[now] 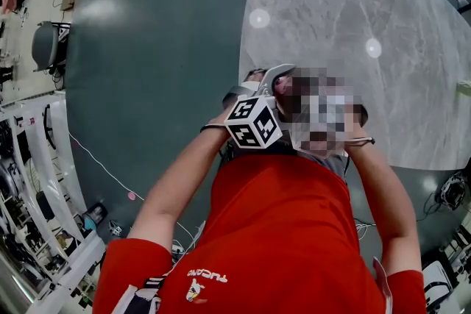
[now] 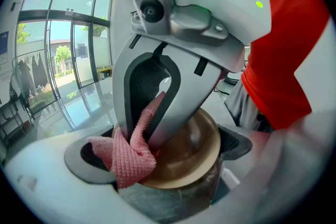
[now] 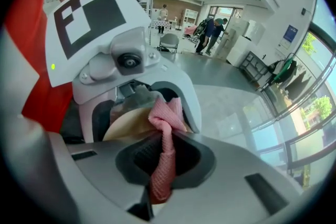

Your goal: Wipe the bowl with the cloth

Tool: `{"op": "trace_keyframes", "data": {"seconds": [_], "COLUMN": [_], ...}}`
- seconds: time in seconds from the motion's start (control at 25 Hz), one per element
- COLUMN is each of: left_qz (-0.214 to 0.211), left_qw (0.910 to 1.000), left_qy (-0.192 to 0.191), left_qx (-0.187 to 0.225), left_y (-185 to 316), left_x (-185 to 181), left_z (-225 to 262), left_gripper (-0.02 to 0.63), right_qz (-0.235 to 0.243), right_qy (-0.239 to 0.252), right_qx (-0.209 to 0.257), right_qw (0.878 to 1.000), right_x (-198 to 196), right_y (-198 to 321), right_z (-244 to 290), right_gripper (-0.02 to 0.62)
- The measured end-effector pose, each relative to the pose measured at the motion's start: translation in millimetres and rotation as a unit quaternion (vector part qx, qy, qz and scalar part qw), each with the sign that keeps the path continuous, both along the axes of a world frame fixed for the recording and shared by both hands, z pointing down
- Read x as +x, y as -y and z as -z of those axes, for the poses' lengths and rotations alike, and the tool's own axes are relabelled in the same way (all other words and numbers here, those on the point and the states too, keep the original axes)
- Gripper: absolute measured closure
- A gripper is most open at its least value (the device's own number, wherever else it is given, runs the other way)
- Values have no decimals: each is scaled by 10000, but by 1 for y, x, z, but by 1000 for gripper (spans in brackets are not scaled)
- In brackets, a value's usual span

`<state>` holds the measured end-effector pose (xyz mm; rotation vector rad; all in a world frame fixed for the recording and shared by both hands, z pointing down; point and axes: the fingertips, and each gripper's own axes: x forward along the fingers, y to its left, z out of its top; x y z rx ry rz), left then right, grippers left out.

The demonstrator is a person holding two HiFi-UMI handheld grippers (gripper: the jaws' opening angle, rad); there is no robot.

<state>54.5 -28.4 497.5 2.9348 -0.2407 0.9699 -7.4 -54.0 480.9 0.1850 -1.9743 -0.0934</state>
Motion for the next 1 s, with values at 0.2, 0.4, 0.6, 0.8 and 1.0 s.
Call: {"op": "trace_keyframes", "data": {"seconds": [0.2,0.4,0.6,0.8,1.0], "left_qz": [-11,-12,10,27,44], "left_qw": [10000,10000,10000,10000,10000], "left_qy": [10,13,20,26,29], "left_qx": [23,32,42,44,35], "left_y": [0,-1,-3,-1,2], "left_x": [0,3,1,3,3], "left_z": [0,0,-4,-3,-2], "left_gripper": [20,20,21,21,21], "right_qz": [-151,-273,-333,-289,-239], "right_qy": [-396,-926,-1282,-1373,-1269], "right_qx": [217,175,-221,-921,-1558], "right_qw": [9989,9952,9909,9858,9793], "right_x": [11,28,39,45,43], "right_y": [7,6,-1,-17,-30], "right_z": [1,1,-5,-6,-6], "right_gripper": [569,569,569,569,569]}}
